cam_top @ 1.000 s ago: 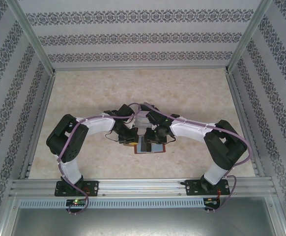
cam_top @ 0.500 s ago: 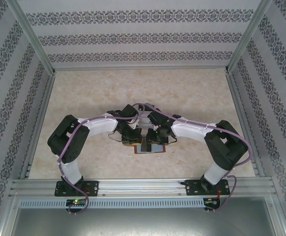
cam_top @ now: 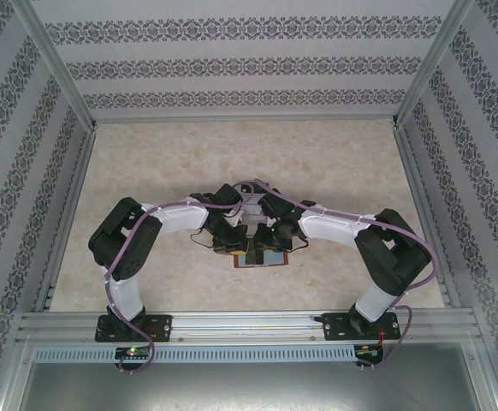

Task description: Take the credit cards out of the card holder

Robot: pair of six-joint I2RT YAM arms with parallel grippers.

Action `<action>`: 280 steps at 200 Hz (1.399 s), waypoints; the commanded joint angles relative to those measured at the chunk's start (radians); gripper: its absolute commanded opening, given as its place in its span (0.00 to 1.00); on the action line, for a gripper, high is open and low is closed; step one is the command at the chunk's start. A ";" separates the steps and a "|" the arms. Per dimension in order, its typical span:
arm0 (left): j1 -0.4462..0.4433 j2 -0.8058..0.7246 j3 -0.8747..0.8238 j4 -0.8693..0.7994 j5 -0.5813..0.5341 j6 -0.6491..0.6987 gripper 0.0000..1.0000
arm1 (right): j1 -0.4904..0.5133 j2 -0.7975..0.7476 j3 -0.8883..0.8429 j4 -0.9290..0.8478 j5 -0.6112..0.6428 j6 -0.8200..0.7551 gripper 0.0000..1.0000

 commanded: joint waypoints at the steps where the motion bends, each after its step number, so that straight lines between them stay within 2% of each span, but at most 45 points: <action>1: -0.013 0.033 0.008 -0.032 -0.039 0.017 0.00 | -0.007 0.027 -0.017 0.018 -0.023 0.011 0.28; 58: -0.014 0.036 0.009 -0.040 -0.040 0.022 0.00 | -0.008 0.032 -0.004 -0.044 0.027 -0.007 0.30; 96: -0.014 0.037 0.014 -0.044 -0.043 0.023 0.00 | -0.006 0.029 -0.006 0.012 -0.027 0.004 0.30; 173: -0.015 0.043 0.018 -0.052 -0.042 0.023 0.00 | -0.010 -0.046 -0.019 0.054 -0.049 0.028 0.26; 280: -0.015 0.040 0.019 -0.058 -0.048 0.028 0.00 | -0.030 -0.069 -0.028 0.005 0.003 -0.012 0.07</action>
